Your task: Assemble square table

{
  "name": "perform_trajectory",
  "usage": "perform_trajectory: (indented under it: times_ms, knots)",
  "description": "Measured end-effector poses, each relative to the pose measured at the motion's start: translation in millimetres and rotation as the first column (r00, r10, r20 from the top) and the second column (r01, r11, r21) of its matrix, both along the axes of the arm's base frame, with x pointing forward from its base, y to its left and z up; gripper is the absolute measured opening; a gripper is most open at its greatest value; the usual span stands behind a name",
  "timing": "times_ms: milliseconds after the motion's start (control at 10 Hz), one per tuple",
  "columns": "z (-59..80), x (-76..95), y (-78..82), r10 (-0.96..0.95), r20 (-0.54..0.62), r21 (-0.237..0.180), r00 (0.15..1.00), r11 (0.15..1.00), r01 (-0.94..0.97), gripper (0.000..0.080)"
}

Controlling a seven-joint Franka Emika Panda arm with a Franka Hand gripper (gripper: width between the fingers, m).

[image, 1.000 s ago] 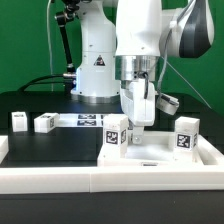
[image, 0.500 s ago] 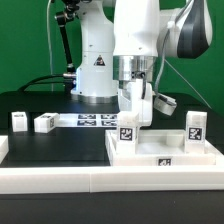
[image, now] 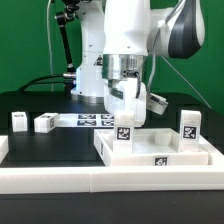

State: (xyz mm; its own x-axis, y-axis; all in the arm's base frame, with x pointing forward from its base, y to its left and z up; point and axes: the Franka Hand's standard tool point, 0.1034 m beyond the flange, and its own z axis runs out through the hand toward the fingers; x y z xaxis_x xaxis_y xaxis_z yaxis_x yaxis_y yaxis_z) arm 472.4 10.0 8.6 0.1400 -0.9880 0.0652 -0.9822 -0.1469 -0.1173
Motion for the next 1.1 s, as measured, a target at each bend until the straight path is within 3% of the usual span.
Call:
perform_trajectory:
  times_ms: [800,1100]
  knots:
    - [1.5,1.4,-21.2,0.263,-0.021,-0.059,0.965,0.963,-0.264,0.0057]
    - [5.9,12.5,-41.6,0.469,-0.051,-0.105,0.882,0.875,-0.472,0.0058]
